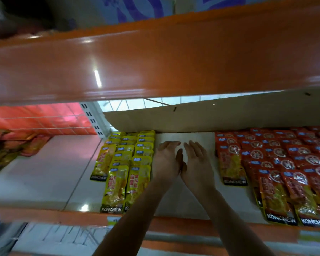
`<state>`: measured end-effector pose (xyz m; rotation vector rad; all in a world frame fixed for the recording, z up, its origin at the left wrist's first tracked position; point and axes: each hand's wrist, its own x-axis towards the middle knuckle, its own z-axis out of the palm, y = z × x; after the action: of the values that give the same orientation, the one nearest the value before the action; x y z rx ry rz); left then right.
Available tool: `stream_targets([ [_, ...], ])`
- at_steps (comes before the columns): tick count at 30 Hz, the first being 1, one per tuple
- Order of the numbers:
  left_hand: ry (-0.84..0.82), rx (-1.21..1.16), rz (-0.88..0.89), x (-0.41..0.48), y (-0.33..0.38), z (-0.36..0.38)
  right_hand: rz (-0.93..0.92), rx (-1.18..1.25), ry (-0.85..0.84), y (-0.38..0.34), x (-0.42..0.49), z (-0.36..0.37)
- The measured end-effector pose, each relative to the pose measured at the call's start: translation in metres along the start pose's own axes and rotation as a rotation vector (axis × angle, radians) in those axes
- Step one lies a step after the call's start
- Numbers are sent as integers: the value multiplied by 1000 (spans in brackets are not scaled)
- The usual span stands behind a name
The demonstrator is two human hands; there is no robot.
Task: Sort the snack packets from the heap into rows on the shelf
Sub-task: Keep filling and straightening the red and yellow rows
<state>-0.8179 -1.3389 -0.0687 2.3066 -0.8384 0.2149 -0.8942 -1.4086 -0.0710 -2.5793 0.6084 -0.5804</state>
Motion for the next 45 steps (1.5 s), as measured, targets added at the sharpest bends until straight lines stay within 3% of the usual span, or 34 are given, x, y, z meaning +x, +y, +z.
stream_targets([
  [9, 105, 103, -110, -11, -120, -106, -186, 88, -104, -134, 16, 65],
  [25, 103, 339, -422, -35, -383, -274, -260, 43, -242, -384, 17, 242],
  [37, 39, 457, -776, -45, -491, -341, -259, 27, -280, -462, 74, 324],
  [45, 42, 509, -741, -48, -497, -340, -219, -91, -294, -473, 108, 354],
])
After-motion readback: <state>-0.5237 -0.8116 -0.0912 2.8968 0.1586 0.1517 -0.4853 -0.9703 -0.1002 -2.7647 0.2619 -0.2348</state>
